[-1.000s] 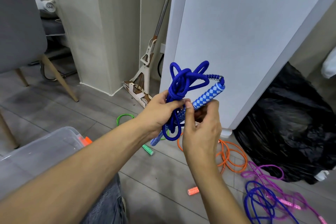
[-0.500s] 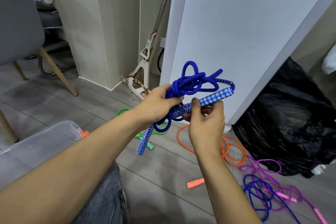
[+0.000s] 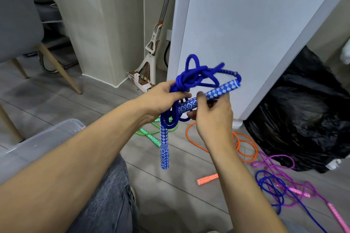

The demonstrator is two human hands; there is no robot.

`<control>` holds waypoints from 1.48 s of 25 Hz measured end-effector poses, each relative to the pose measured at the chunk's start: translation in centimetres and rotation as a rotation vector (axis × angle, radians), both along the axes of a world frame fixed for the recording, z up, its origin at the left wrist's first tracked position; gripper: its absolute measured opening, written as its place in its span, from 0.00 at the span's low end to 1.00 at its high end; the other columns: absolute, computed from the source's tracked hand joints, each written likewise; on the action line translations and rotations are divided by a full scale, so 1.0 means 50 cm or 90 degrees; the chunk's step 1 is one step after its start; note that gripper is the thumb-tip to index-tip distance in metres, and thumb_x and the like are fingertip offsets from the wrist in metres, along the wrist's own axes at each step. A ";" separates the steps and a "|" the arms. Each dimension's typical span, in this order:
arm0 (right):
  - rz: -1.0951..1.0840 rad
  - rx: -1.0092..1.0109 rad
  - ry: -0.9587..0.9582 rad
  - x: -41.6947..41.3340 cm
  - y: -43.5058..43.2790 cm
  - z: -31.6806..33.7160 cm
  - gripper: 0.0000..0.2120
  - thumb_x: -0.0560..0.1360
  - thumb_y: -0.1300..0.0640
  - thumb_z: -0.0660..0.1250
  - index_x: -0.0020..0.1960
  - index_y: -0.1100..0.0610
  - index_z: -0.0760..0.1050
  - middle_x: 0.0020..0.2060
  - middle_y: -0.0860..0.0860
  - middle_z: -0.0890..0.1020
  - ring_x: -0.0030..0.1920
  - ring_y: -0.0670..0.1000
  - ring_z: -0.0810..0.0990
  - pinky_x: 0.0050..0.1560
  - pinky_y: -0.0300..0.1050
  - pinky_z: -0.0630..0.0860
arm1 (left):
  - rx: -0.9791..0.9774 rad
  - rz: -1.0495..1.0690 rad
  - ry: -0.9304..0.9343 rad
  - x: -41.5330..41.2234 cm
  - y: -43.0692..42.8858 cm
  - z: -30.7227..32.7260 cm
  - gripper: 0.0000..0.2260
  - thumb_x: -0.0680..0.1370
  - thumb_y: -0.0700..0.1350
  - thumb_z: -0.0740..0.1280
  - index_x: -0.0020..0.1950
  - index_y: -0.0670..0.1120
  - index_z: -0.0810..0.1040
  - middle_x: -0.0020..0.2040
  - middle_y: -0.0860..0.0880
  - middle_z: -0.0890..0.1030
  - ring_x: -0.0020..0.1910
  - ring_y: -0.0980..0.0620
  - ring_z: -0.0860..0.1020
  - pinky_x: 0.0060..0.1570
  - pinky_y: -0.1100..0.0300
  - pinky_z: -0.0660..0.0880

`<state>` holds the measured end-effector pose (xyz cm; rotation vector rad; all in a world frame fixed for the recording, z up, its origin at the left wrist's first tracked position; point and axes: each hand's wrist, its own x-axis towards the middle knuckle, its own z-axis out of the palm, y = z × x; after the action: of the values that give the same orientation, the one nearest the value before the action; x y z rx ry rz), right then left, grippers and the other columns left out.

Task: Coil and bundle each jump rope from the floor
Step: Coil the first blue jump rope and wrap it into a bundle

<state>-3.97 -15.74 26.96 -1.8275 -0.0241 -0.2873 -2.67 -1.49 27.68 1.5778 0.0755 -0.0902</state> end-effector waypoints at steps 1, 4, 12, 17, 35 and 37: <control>0.014 -0.056 -0.009 0.000 -0.002 0.003 0.08 0.78 0.52 0.65 0.55 0.52 0.69 0.39 0.49 0.84 0.35 0.52 0.85 0.43 0.56 0.82 | -0.031 -0.002 0.022 -0.001 0.001 0.003 0.04 0.81 0.38 0.65 0.53 0.44 0.78 0.50 0.43 0.84 0.47 0.45 0.82 0.53 0.51 0.79; 0.050 -0.111 -0.027 -0.003 -0.014 0.016 0.08 0.79 0.52 0.65 0.54 0.54 0.69 0.38 0.48 0.84 0.34 0.47 0.85 0.43 0.53 0.81 | -0.075 -0.004 0.050 -0.003 0.001 0.015 0.04 0.82 0.38 0.64 0.51 0.45 0.78 0.45 0.45 0.84 0.44 0.48 0.81 0.48 0.57 0.81; 0.002 -0.133 -0.137 0.003 -0.035 0.022 0.09 0.80 0.51 0.64 0.57 0.52 0.67 0.37 0.46 0.83 0.38 0.49 0.84 0.44 0.51 0.78 | -0.037 -0.034 0.022 -0.003 0.000 0.022 0.04 0.82 0.41 0.64 0.53 0.46 0.78 0.55 0.43 0.85 0.50 0.48 0.81 0.56 0.49 0.76; 0.071 -0.174 -0.023 0.012 -0.045 0.021 0.08 0.78 0.47 0.65 0.51 0.50 0.69 0.36 0.48 0.82 0.37 0.52 0.84 0.41 0.50 0.78 | -0.035 0.007 0.028 -0.006 0.001 0.026 0.06 0.81 0.45 0.66 0.52 0.48 0.82 0.36 0.53 0.80 0.33 0.53 0.76 0.35 0.60 0.74; 0.062 0.021 -0.071 -0.015 0.002 0.004 0.10 0.79 0.52 0.67 0.58 0.50 0.73 0.39 0.46 0.85 0.38 0.47 0.86 0.47 0.54 0.82 | -0.065 0.093 -0.045 0.001 -0.016 0.010 0.09 0.79 0.45 0.69 0.52 0.40 0.83 0.42 0.42 0.83 0.39 0.45 0.78 0.42 0.53 0.75; 0.055 0.008 -0.057 -0.006 0.002 0.002 0.09 0.78 0.51 0.66 0.58 0.50 0.73 0.40 0.45 0.84 0.39 0.45 0.84 0.46 0.50 0.80 | -0.062 0.080 -0.038 0.000 -0.016 0.011 0.08 0.80 0.45 0.69 0.51 0.42 0.84 0.42 0.44 0.85 0.39 0.49 0.82 0.45 0.53 0.79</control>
<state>-4.28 -15.66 27.06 -1.7952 -0.1641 -0.3075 -2.70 -2.28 28.26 1.4731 0.1210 0.0509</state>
